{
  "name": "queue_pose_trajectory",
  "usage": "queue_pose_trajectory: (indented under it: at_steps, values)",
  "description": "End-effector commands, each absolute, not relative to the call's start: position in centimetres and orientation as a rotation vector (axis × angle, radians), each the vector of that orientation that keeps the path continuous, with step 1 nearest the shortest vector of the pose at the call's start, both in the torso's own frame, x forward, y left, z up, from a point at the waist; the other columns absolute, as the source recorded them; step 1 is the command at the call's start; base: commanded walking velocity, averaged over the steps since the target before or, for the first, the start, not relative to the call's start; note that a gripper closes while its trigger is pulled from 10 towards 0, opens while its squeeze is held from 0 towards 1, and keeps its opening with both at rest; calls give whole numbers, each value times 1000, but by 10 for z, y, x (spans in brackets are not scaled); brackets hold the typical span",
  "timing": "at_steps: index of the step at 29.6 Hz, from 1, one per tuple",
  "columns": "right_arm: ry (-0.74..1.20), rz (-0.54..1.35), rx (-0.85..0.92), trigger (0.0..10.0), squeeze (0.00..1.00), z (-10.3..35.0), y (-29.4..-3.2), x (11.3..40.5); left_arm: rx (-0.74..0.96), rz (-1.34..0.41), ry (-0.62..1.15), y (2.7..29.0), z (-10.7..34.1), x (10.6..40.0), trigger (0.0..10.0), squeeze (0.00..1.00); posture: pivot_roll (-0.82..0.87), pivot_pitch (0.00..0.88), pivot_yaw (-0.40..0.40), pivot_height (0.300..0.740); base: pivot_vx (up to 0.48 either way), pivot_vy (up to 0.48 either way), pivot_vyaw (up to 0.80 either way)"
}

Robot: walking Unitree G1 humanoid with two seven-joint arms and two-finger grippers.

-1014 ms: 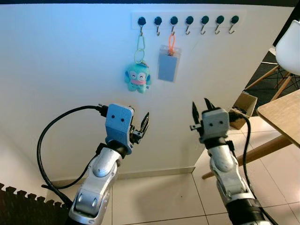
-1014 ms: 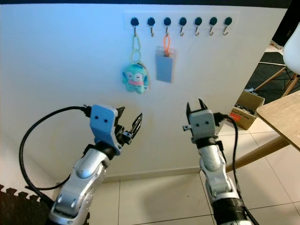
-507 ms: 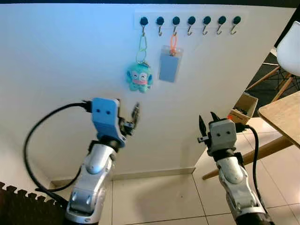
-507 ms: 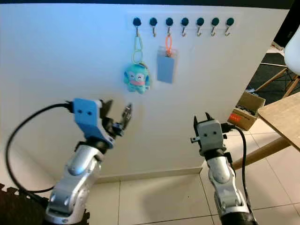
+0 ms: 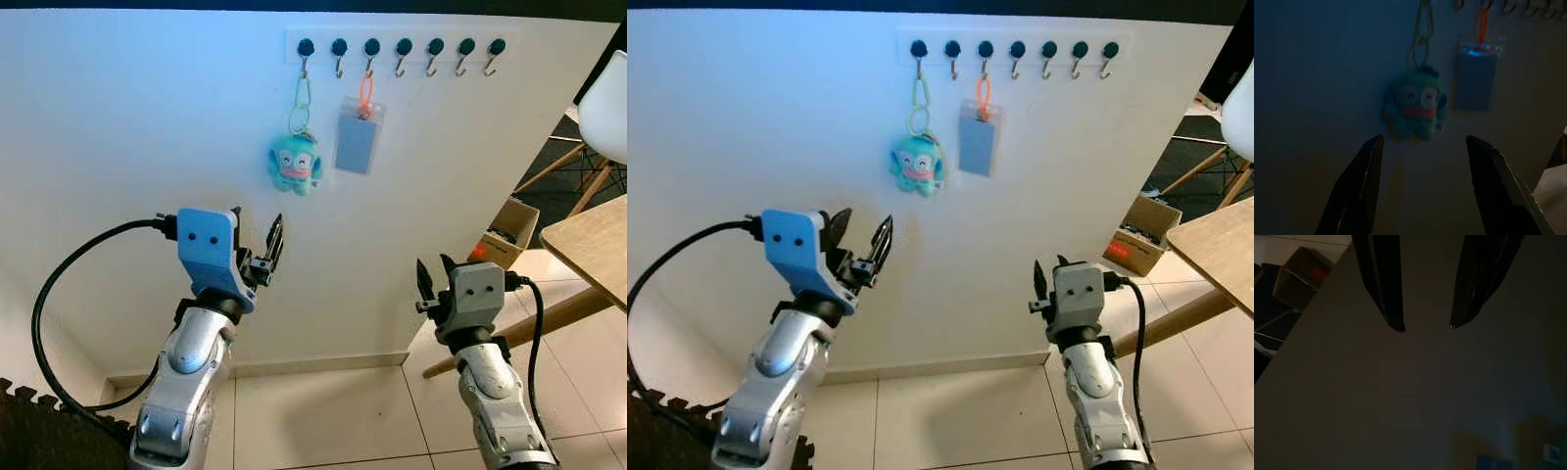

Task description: Hang keys on a hook

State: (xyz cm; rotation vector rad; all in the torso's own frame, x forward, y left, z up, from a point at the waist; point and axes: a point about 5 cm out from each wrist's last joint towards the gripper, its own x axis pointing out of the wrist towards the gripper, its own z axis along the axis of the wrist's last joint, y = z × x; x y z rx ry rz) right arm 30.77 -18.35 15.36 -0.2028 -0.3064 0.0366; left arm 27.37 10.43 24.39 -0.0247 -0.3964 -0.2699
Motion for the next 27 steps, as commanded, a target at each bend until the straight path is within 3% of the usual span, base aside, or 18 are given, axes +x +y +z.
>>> queue_pose_trajectory:
  at_steps: [1,11,16,27]
  values:
    - [-295,35,-183,10000,0,152,-181,306,-4,-293,-428,103,253,271,10000,0,104,134,-9,740,0,0,0]
    - [-329,19,-153,10000,0,161,-177,310,-2,-314,-475,101,268,280,10000,0,94,114,14,740,0,0,0]
    - [-355,18,-133,10000,0,163,-169,308,28,-323,-485,106,273,286,10000,0,87,82,65,740,0,0,0]
    - [-360,90,-88,10000,0,166,-146,314,116,-241,-433,131,259,286,10000,0,135,87,19,740,0,0,0]
